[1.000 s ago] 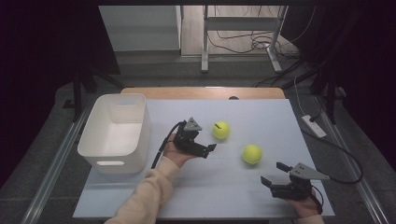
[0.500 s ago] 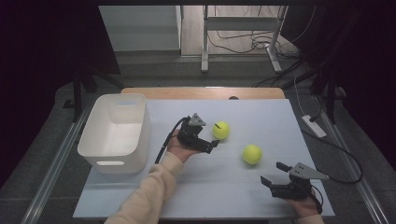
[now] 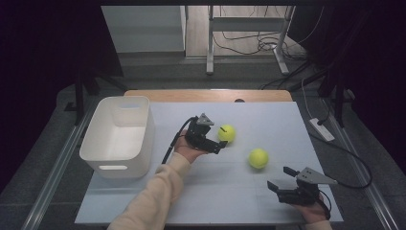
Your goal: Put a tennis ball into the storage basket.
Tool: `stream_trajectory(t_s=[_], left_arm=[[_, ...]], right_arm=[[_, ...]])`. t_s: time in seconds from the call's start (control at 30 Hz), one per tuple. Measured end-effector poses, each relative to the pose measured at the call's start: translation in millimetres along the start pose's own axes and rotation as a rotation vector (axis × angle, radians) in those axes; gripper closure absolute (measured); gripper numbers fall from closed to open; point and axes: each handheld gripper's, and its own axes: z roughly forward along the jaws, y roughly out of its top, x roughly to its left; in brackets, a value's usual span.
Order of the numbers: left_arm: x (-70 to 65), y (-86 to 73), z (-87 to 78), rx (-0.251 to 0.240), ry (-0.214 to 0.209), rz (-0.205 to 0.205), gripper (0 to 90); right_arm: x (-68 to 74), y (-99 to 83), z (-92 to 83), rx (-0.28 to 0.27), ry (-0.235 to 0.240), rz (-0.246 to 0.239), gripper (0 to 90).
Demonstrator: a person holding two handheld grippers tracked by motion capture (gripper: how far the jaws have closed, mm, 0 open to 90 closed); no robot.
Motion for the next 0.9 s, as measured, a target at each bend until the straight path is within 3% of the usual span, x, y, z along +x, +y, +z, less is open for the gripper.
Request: stream_trajectory(t_s=[0.57,0.9], left_arm=[[2.3,12.8,21.8,0.04,-0.027,-0.011,0.9],[6.7,18.2,34.3,0.067,-0.016,-0.014,0.8]], right_arm=[[0.5,-0.7,0.9,0.014,-0.011,-0.006,11.8],[-0.5,-1.2,0.7,0.015,-0.013,0.0,11.8]])
